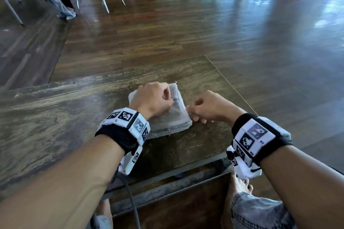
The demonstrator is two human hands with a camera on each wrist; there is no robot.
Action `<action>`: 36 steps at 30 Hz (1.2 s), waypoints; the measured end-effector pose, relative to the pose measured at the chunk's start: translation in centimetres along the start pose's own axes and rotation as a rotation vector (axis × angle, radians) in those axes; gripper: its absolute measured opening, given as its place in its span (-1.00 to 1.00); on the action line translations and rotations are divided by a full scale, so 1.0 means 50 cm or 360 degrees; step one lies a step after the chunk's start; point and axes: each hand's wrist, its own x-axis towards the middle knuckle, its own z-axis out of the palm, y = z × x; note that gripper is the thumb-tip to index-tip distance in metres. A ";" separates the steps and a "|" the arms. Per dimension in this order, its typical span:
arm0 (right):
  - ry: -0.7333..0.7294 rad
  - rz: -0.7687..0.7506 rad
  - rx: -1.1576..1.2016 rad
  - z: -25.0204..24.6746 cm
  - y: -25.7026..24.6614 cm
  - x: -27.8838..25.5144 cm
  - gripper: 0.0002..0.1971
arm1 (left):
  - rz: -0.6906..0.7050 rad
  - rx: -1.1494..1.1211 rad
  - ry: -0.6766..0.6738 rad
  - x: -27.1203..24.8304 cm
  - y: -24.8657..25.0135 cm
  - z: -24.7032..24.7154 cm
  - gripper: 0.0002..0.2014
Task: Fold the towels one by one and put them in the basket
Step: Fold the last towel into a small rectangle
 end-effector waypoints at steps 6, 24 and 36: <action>0.0052 -0.0127 0.0128 0.009 -0.009 -0.006 -0.94 | 0.0000 -0.0022 -0.0166 -0.027 0.023 0.010 -0.42; -0.0099 -0.0038 0.0183 0.012 -0.023 -0.013 -0.94 | 0.0101 -0.0497 -0.0107 -0.039 0.052 0.020 -0.84; 0.0175 0.0077 -0.0063 0.030 -0.045 -0.003 -0.92 | 0.0095 -0.0393 -0.0042 -0.033 0.025 0.009 -0.85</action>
